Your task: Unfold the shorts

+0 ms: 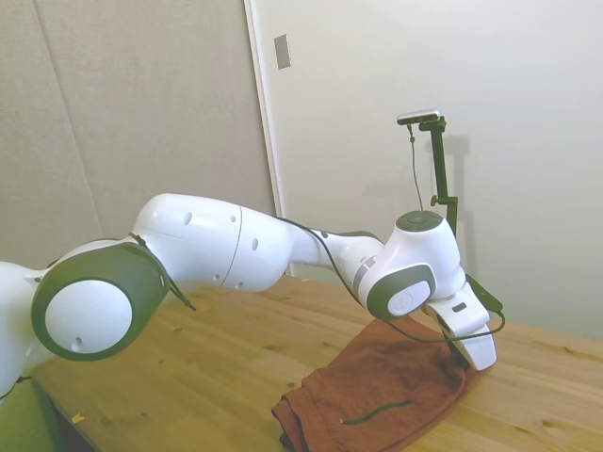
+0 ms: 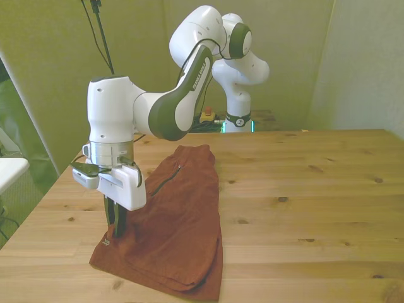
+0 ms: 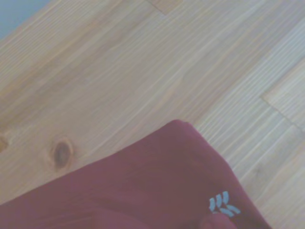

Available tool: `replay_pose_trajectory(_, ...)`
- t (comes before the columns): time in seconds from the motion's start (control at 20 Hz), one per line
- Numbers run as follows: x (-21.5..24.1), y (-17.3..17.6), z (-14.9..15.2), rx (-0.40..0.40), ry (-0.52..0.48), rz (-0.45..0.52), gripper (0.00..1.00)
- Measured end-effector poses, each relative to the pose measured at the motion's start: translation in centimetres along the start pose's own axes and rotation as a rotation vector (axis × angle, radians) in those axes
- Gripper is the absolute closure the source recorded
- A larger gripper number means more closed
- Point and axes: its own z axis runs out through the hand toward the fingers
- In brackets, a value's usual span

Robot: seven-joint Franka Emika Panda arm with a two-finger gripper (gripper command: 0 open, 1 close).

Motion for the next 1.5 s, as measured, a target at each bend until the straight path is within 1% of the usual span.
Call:
replay_pose_trajectory(0.1, -0.8, -0.3, -1.9, 0.017, -0.011, -0.033, 1.0)
replay_pose_trajectory(0.2, -2.2, -0.6, -4.6, 0.038, -0.026, -0.072, 1.0)
replay_pose_trajectory(0.35, -5.7, -1.3, -8.7, 0.069, -0.046, -0.133, 1.0)
replay_pose_trajectory(0.5, -11.3, -3.1, -12.3, 0.098, -0.057, -0.216, 1.0)
replay_pose_trajectory(0.65, -18.5, -5.4, -14.6, 0.102, -0.04, -0.292, 1.0)
replay_pose_trajectory(0.8, -26.3, -7.3, -15.3, 0.095, -0.015, -0.351, 1.0)
replay_pose_trajectory(0.95, -34.2, -8.0, -14.8, 0.088, 0.006, -0.403, 1.0)
replay_pose_trajectory(1.1, -40.9, -8.1, -13.3, 0.074, 0.032, -0.452, 1.0)
replay_pose_trajectory(1.25, -45.8, -8.1, -10.4, 0.057, 0.048, -0.483, 1.0)
replay_pose_trajectory(1.3, -46.7, -8.2, -9.4, 0.05, 0.052, -0.487, 0.0)
replay_pose_trajectory(1.5, -48.3, -8.7, -6.2, 0.025, 0.055, -0.496, 0.0)
